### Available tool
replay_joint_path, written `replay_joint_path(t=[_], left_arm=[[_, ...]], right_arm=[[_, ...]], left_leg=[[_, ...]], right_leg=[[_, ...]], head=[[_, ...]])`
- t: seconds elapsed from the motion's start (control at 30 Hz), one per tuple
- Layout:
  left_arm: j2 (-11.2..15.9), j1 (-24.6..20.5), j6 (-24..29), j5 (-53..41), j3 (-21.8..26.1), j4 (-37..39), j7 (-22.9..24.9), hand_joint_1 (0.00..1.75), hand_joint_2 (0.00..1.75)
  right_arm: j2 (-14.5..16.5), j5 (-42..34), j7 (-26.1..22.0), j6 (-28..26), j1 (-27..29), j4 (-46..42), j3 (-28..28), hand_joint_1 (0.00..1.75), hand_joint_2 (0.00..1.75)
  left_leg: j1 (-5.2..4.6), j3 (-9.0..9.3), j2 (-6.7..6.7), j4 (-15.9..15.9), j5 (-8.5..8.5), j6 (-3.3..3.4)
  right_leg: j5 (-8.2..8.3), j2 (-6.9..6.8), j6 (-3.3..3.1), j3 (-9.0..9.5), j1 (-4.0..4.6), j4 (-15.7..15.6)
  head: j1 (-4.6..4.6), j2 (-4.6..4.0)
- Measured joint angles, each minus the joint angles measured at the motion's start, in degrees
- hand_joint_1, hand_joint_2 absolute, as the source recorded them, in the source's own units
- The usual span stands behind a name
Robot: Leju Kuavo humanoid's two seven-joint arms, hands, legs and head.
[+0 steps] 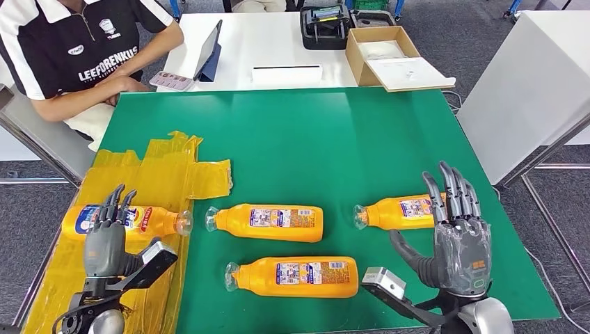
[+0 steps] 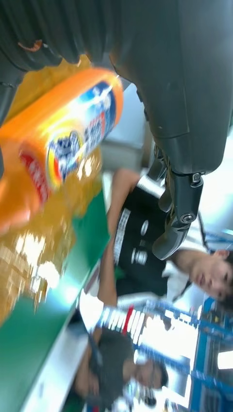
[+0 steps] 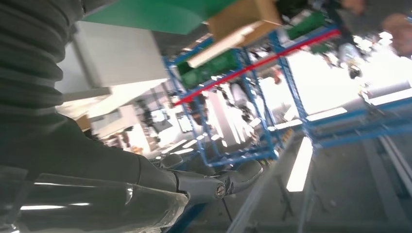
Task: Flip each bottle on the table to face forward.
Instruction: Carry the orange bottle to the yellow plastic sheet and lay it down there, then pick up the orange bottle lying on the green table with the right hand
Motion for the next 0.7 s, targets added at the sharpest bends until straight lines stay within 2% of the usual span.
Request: replay_joint_path(t=[0.13, 0.3, 0.5, 0.7], left_arm=[[0.0, 2.3, -3.4, 7.5, -2.0, -6.5, -3.2, 0.0, 1.75], [-0.2, 3.7, -5.4, 11.0, -4.2, -12.2, -4.6, 0.0, 1.75], [-1.1, 3.6, -6.4, 12.3, -6.4, -14.3, -5.1, 0.0, 1.75], [-1.5, 2.8, -8.1, 15.1, -7.4, -14.6, -6.1, 0.0, 1.75]], right_arm=[[-1.0, 0.7, 1.9, 5.1, 0.0, 0.1, -2.1, 0.0, 1.75], [-3.3, -0.9, 2.1, 8.8, 0.0, 1.0, -5.5, 0.0, 1.75], [-4.7, -1.4, 1.9, 12.8, -0.3, 2.1, -8.9, 0.0, 1.75], [-5.4, -1.4, 2.4, 16.4, -0.9, 3.3, -9.6, 0.0, 1.75]], left_leg=[[-0.01, -0.01, 0.0, 0.0, -0.02, 0.01], [-0.01, -0.02, -0.01, 0.0, -0.03, 0.02], [-0.01, 0.0, -0.01, 0.0, -0.02, 0.03], [0.01, 0.01, -0.01, 0.0, -0.01, 0.02]], right_leg=[[0.0, 0.0, 0.0, -0.01, -0.01, 0.0], [0.0, -0.02, 0.0, 0.0, -0.01, 0.0], [0.02, -0.02, 0.0, 0.01, 0.0, 0.0], [0.02, -0.02, 0.0, 0.0, 0.01, 0.0]], head=[[0.0, 0.0], [0.0, 0.0], [-0.01, 0.0], [-0.01, 0.0]])
